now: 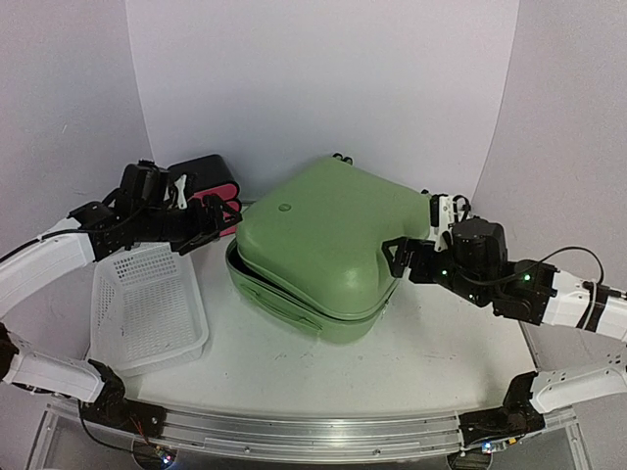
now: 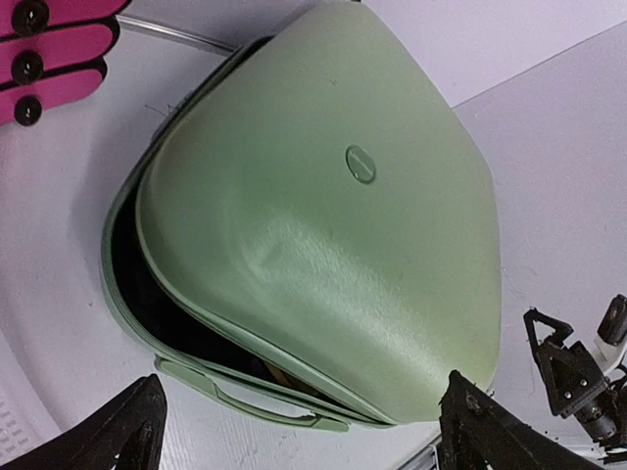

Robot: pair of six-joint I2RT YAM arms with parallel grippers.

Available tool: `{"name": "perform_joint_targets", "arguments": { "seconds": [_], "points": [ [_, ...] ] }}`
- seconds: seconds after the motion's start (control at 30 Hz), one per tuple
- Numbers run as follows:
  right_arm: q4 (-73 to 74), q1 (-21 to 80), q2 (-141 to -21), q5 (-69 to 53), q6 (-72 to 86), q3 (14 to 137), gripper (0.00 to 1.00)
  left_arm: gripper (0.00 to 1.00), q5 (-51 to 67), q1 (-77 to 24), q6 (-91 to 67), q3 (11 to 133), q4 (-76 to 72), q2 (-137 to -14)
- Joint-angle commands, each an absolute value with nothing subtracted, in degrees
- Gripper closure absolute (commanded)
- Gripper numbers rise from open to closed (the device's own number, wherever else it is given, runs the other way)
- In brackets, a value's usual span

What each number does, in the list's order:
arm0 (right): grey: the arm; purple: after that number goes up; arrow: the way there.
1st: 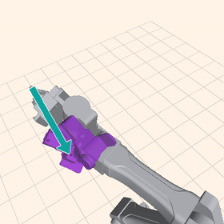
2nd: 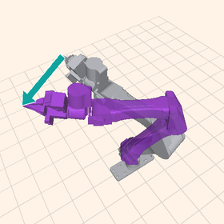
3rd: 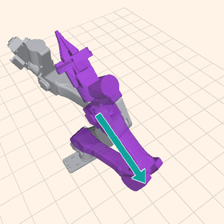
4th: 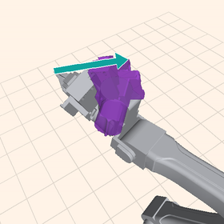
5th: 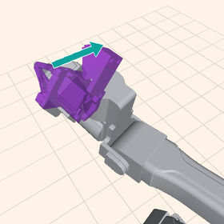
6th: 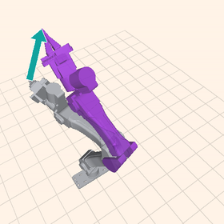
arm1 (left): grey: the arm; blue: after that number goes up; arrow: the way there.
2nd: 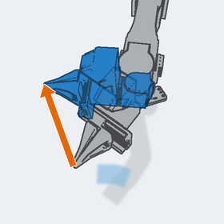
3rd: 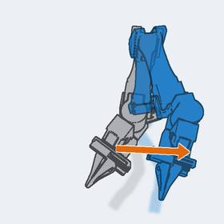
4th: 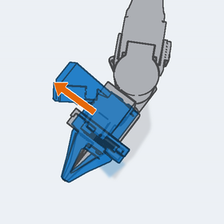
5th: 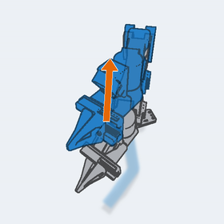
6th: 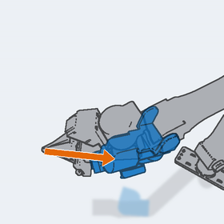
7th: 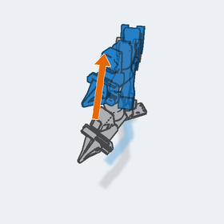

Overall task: Open, take out, and arrange the luggage
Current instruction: Unzip the zipper of the luggage.

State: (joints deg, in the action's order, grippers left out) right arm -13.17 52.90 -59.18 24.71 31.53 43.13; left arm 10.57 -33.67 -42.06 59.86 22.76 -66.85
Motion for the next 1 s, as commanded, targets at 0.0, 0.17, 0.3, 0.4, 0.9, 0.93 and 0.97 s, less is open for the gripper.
{"name": "perform_joint_targets", "arguments": {
  "seconds": [0.0, 0.17, 0.3, 0.4, 0.9, 0.93, 0.97],
  "points": [
    [-12.3, 53.0, -61.0, 20.9, 33.1, 46.5, 0.02, 0.01, 15.8, -28.2, -34.8, 66.9, 27.0, -70.2],
    [-12.2, 52.9, -63.0, 18.4, 34.7, 46.6, 0.02, 0.01, 17.9, -25.5, -31.1, 71.3, 28.1, -71.9],
    [-12.3, 53.0, -64.1, 16.6, 34.1, 46.8, 0.02, 0.01, 25.1, -21.3, -28.2, 72.6, 26.5, -73.2],
    [-12.3, 53.0, -64.6, 15.8, 33.0, 47.1, 0.02, 0.01, 24.9, -20.2, -26.9, 73.8, 26.3, -74.2],
    [-13.5, 54.6, -66.5, 12.7, 30.7, 48.1, 0.02, 0.01, 31.8, -14.1, -28.9, 80.3, 22.9, -87.0],
    [-13.2, 55.2, -66.5, 13.4, 30.3, 48.4, 0.02, 0.01, 32.9, -13.9, -28.9, 80.7, 22.7, -87.7],
    [-12.6, 56.4, -66.7, 15.0, 29.7, 49.0, 0.02, 0.01, 33.5, -13.8, -28.9, 81.1, 22.4, -88.3]
  ]
}}
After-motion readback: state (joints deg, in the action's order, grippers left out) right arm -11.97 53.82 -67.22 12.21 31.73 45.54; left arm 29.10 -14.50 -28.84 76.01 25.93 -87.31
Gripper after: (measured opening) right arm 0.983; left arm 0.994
